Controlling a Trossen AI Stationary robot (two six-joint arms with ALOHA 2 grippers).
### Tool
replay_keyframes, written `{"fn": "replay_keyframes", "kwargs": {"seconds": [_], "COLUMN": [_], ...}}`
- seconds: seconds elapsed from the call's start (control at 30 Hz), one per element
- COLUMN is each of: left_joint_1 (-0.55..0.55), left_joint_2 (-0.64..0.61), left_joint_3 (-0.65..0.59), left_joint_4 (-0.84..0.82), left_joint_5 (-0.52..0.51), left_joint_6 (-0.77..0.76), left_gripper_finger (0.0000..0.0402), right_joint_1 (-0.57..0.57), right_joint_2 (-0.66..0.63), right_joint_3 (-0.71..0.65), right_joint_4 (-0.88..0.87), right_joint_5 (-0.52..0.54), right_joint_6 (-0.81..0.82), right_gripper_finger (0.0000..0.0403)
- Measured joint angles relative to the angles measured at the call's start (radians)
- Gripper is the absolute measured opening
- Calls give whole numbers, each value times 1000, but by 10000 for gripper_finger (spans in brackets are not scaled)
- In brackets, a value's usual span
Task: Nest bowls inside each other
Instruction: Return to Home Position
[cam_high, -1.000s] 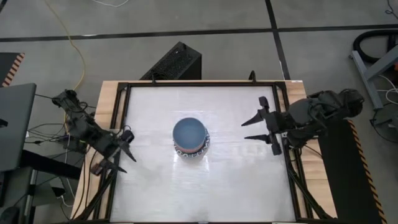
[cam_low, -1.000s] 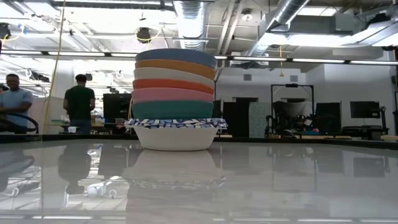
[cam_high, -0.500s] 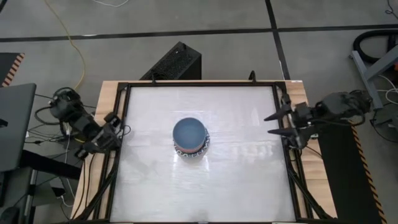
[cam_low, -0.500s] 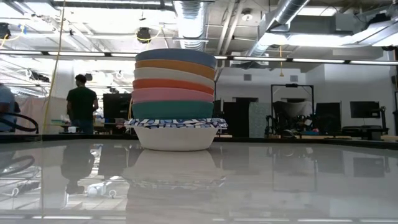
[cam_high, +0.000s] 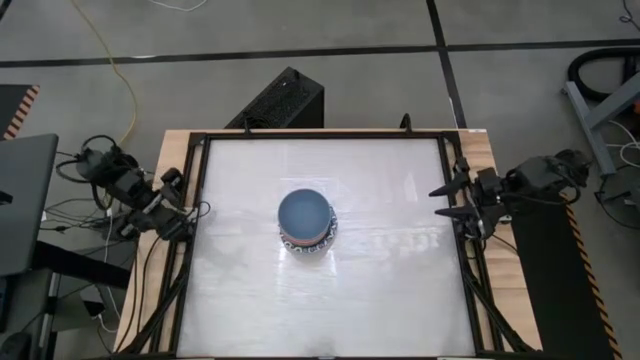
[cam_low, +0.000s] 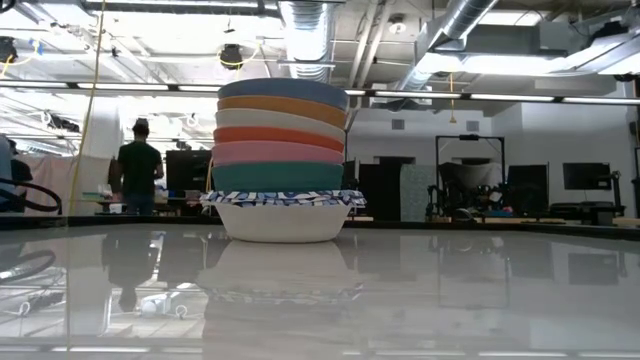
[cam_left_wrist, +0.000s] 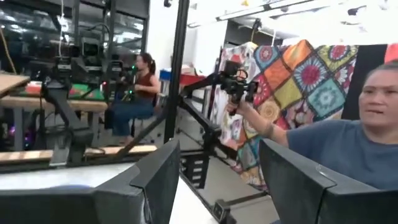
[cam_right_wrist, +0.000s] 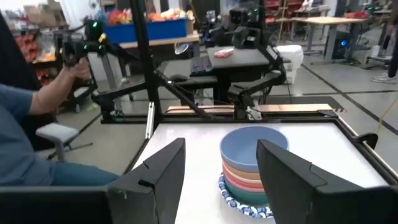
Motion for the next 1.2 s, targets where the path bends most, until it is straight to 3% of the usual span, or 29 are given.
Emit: {"fn": "replay_keyframes", "kwargs": {"seconds": [0.17,0.33,0.77,1.03,1.2], "left_joint_1": [-2,-2,-2,-4,-4], "left_joint_2": [-1,-2,-1,-1,0], "left_joint_3": [-55,-167,-665,-669,-670], "left_joint_4": [-26,74,745,765,730], "left_joint_5": [-24,-7,47,48,55], "left_joint_6": [-59,-93,-163,-127,-117], "left_gripper_finger": [208,208,208,208,208], "right_joint_1": [-1,-1,0,-1,-3], "right_joint_2": [-110,-224,-429,-440,-437], "right_joint_3": [-137,-308,-726,-897,-917], "right_joint_4": [71,164,573,737,680], "right_joint_5": [2,2,-4,-3,80], "right_joint_6": [25,51,86,60,64], "right_gripper_finger": [217,217,217,217,217]}}
